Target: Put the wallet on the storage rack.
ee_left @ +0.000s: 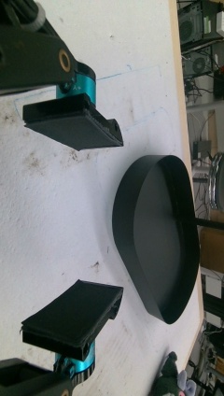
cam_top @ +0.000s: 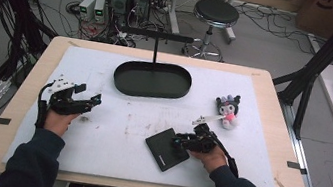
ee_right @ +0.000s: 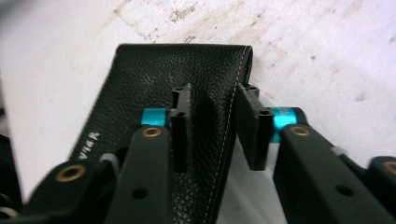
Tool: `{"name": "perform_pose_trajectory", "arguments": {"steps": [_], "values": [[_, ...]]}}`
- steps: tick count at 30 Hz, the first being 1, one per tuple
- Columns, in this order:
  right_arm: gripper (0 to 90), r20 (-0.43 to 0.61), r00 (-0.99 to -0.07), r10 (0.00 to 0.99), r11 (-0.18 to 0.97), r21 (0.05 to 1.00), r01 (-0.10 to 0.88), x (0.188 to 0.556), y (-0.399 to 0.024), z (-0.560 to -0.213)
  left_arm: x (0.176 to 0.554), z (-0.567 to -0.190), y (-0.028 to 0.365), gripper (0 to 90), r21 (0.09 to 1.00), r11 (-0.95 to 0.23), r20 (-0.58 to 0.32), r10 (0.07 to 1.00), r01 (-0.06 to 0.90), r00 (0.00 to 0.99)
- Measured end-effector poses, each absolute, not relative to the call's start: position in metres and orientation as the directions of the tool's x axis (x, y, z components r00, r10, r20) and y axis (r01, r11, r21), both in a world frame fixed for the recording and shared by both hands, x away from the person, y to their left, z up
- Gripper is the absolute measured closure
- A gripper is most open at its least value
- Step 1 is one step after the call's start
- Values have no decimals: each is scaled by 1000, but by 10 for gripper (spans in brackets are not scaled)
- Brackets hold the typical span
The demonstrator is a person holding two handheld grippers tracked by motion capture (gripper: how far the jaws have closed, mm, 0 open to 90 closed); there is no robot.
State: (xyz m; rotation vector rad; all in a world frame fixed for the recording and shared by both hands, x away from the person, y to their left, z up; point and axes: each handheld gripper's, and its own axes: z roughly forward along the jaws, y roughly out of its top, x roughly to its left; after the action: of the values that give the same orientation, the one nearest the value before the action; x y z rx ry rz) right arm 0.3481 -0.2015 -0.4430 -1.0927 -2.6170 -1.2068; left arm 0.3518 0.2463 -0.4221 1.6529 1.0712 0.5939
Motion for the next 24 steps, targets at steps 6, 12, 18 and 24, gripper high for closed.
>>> {"name": "perform_pose_trajectory", "arguments": {"steps": [6, 12, 18, 24], "values": [[807, 265, -770, 580, 464, 670, 580, 345, -200, -438, 352, -422, 246, 241, 931, -72, -119, 868, 359, 482], [828, 234, -781, 579, 462, 695, 551, 346, -205, -432, 352, -422, 247, 240, 931, -67, -122, 870, 359, 477], [836, 172, -753, 635, 413, 749, 519, 350, -226, -413, 352, -422, 248, 240, 932, -64, -122, 872, 358, 474], [848, -48, -700, 712, 447, 800, 400, 345, -242, -374, 351, -422, 248, 242, 932, -65, -120, 873, 357, 473]]}}
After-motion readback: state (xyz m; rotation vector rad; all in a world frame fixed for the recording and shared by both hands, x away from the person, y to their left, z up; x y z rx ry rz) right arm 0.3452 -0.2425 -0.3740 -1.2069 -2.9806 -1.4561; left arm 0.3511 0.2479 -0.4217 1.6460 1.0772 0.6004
